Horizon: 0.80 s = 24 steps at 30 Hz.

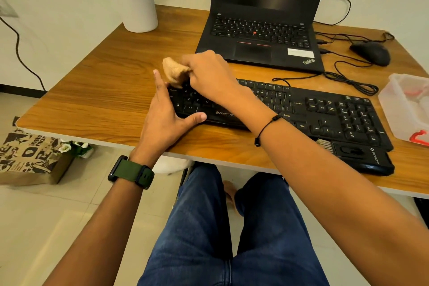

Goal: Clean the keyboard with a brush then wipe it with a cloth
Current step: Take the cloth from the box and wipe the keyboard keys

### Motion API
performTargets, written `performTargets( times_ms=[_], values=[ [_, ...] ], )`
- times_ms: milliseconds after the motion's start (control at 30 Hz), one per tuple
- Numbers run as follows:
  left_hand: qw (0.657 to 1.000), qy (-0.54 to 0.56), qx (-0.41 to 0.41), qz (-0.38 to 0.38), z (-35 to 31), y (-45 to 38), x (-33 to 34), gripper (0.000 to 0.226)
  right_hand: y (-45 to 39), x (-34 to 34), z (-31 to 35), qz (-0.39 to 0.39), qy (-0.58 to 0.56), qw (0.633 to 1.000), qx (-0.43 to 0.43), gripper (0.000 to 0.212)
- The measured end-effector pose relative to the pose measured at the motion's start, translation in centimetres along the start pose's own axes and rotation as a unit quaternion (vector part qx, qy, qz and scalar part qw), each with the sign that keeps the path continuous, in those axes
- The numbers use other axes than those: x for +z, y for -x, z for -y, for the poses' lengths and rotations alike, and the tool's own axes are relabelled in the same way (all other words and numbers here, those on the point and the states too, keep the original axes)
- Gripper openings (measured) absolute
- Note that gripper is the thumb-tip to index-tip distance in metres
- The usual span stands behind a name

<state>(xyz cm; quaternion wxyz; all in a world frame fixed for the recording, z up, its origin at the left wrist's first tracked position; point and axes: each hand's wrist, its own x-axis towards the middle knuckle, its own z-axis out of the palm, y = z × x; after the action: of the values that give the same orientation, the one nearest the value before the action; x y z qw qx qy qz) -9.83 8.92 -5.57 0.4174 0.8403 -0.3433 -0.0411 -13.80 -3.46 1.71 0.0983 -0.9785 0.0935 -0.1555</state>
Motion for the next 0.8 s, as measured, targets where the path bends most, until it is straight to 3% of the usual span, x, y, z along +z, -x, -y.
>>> performTargets(
  times_ms=[167, 400, 567, 800],
  values=[
    [1.000, 0.015, 0.007, -0.019, -0.1, 0.2, 0.0, 0.139, 0.0, 2.0, 1.5, 0.058, 0.055, 0.997, -0.022, 0.026],
    [0.998, 0.014, 0.018, -0.050, -0.1, 0.3, 0.1, 0.133, 2.4, 1.6, 1.2, 0.109, -0.001, 0.990, -0.092, 0.016],
    [0.998, 0.032, 0.013, -0.055, -0.4, 0.5, 0.0, 0.138, 0.3, 1.7, 0.8, -0.004, 0.009, 0.997, -0.075, 0.032],
    [0.998, 0.008, 0.021, -0.052, -0.2, 0.4, 0.0, 0.130, 1.4, 3.4, 0.0, 0.123, -0.010, 0.980, -0.157, 0.015]
  ],
)
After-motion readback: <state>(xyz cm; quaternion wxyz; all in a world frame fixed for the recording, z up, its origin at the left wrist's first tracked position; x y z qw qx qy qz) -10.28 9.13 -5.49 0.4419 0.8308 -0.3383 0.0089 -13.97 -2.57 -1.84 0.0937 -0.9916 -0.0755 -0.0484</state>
